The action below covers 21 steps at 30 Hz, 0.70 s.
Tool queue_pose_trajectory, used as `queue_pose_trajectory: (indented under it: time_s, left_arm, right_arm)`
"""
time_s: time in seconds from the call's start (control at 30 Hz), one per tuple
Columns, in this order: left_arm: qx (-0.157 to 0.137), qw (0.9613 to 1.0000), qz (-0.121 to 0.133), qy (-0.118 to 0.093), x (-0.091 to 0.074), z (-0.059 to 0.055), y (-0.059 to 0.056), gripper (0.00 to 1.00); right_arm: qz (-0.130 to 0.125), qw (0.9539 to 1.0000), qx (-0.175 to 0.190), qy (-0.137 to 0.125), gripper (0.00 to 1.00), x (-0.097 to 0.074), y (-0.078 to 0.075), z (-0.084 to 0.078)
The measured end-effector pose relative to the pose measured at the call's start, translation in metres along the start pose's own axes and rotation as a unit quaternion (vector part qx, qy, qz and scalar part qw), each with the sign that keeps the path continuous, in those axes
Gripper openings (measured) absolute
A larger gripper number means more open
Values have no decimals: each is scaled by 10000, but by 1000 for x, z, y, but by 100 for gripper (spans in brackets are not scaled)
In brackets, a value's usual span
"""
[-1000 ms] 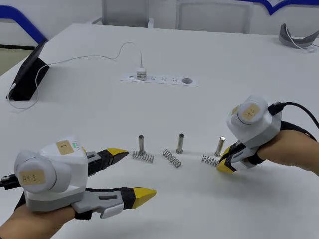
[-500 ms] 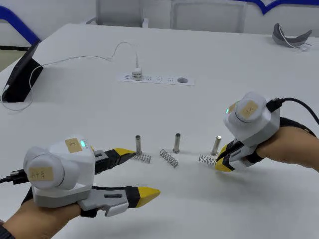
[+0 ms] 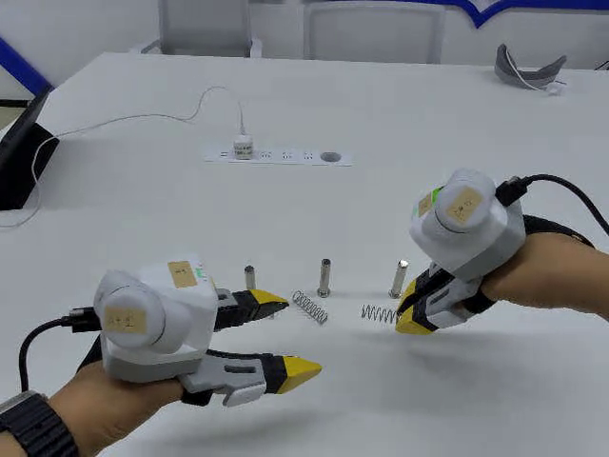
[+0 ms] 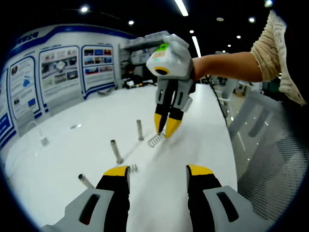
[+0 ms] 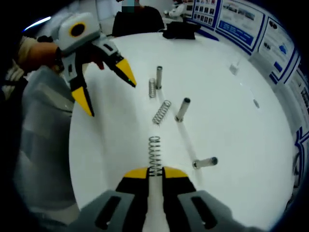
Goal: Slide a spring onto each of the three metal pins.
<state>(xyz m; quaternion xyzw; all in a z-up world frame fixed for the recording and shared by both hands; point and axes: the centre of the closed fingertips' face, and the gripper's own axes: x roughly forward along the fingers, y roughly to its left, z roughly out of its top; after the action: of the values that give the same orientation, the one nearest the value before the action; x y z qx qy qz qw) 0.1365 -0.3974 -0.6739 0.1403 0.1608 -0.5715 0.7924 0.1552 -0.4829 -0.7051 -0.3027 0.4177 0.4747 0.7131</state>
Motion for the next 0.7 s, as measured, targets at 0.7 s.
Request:
queue_pose_trajectory:
  time_s: [0.7]
  left_arm:
    - [465,9980,-411,119,23,8,-14,26]
  right_arm:
    - [482,9944,-931,-135,12,-10,42,37]
